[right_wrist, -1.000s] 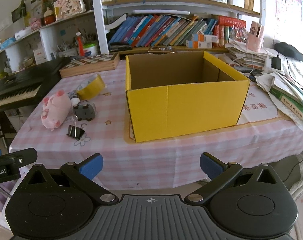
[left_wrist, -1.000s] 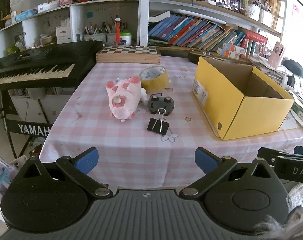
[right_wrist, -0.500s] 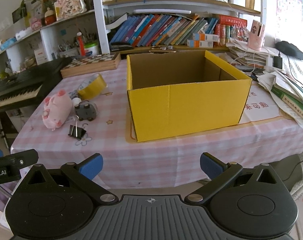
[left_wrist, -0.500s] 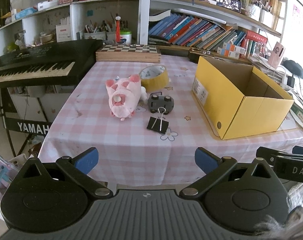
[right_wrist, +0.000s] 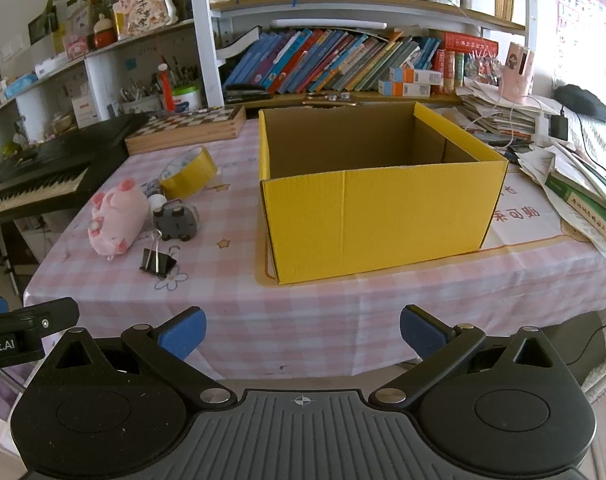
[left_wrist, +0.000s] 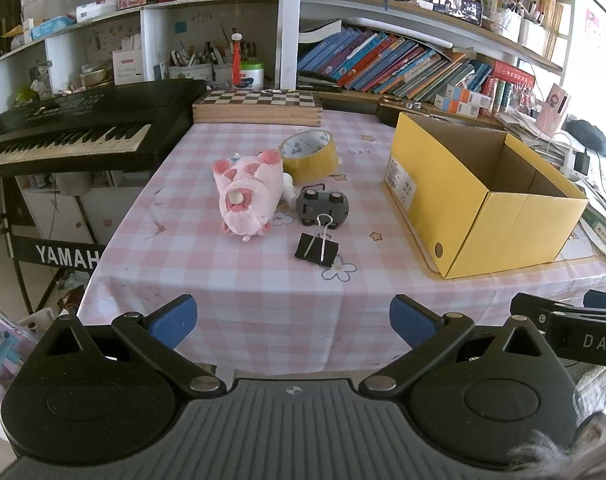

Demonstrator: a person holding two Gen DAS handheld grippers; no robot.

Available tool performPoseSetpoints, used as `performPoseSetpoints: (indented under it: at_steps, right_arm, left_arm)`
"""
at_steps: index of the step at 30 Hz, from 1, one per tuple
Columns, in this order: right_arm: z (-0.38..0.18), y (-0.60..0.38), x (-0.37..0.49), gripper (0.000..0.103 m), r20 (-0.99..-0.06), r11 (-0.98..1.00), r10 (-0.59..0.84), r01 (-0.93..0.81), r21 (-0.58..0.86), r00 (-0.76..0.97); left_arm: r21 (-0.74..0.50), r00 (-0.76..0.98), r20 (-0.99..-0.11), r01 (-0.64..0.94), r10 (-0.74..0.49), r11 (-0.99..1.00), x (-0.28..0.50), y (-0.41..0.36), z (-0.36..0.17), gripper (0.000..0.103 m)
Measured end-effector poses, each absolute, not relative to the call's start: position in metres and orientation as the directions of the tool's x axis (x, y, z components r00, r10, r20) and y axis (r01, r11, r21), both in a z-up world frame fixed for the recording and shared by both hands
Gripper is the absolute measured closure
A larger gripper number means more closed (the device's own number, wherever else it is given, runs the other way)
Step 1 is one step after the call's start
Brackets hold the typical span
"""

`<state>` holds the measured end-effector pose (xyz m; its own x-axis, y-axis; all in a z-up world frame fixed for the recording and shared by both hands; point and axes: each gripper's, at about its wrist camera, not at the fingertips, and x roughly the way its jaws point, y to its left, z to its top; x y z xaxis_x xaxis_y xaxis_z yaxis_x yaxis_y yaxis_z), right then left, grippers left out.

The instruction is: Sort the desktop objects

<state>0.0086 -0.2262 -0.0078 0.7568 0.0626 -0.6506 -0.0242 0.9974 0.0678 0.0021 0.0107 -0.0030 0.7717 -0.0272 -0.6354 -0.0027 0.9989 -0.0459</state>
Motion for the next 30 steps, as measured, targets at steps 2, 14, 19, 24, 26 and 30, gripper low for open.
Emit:
performPoseSetpoints:
  at_steps: [2,14,19,24,26,30]
  right_arm:
    - [-0.0077,-0.2263,0.0086,0.0,-0.65,0.997,0.063,-0.024,0.068,0.757]
    - [-0.0071,-0.2266,0.0082,0.0,-0.651,0.997,0.062,-0.023,0.068,0.757]
    - [-0.007,-0.2264,0.0081,0.0,-0.65,0.997,0.063,-0.024,0.069,0.757]
    - [-0.0065,-0.2265,0.0082,0.0,-0.651,0.997,0.066,-0.027,0.07,0.757]
    - [-0.0065,-0.2264,0.0087,0.0,-0.652,0.997,0.066,-0.027,0.069,0.756]
    - [-0.0062,-0.2255,0.0089,0.0,-0.651,0.997,0.067,-0.03,0.068,0.756]
  left_arm:
    - [-0.045,0.771,-0.636,-0.003,-0.027,0.999,0.0022,0.0108,-0.0031,0.0]
    - [-0.043,0.772,-0.635,-0.002,-0.026,0.999,0.0006,0.0104,-0.0026,0.0]
    - [-0.044,0.772,-0.635,-0.003,-0.025,0.999,0.0006,0.0104,-0.0026,0.0]
    - [-0.043,0.771,-0.636,-0.002,-0.026,0.999,0.0003,0.0102,-0.0031,0.0]
    - [-0.043,0.769,-0.639,0.001,-0.028,0.999,0.0005,0.0098,-0.004,0.0]
    - [-0.038,0.768,-0.639,0.0,-0.025,0.999,0.0007,0.0085,-0.005,0.0]
